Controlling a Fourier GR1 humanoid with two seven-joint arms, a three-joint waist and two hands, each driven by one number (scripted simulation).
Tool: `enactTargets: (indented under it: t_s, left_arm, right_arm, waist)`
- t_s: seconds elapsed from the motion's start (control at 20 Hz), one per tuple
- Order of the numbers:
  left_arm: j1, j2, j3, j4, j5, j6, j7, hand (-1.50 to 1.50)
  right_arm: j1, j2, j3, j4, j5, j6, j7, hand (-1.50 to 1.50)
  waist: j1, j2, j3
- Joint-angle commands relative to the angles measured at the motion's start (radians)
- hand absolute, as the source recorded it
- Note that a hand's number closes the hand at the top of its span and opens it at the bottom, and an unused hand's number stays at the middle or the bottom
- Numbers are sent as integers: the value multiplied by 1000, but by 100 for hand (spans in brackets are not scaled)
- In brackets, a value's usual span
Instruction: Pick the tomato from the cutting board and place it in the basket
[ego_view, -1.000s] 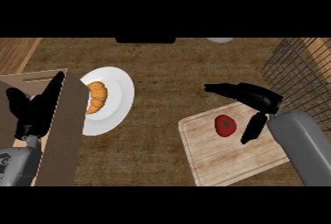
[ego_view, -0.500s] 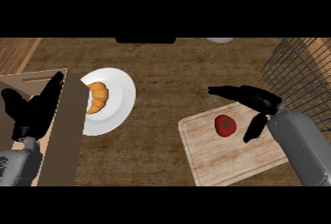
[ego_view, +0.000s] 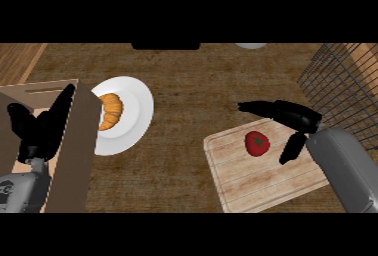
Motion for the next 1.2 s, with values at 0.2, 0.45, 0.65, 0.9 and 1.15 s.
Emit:
enactTargets:
  t_s: [0.2, 0.45, 0.65, 0.9, 1.15]
  left_arm:
    - [-16, -20, 32, 12, -22, -8, 13, 0]
    - [-37, 8, 72, 4, -3, -63, 30, 0]
    - [-24, -54, 32, 32, -64, -4, -12, 0]
    - [6, -26, 62, 4, -38, -54, -13, 0]
    - [16, -31, 71, -69, -33, -58, 47, 0]
  right_arm:
    - [84, 4, 2, -42, 65, -29, -46, -150]
    - [79, 37, -3, -39, 116, -47, -26, -150]
    - [26, 56, 19, -10, 169, -82, -36, 150]
    - [96, 79, 62, 100, 274, -262, -119, 150]
    - [70, 124, 43, 65, 295, -209, -87, 150]
  waist:
    - [-5, -1, 0]
    - [-3, -1, 0]
    - [-2, -1, 0]
    - [0, 0, 0]
    - [2, 0, 0]
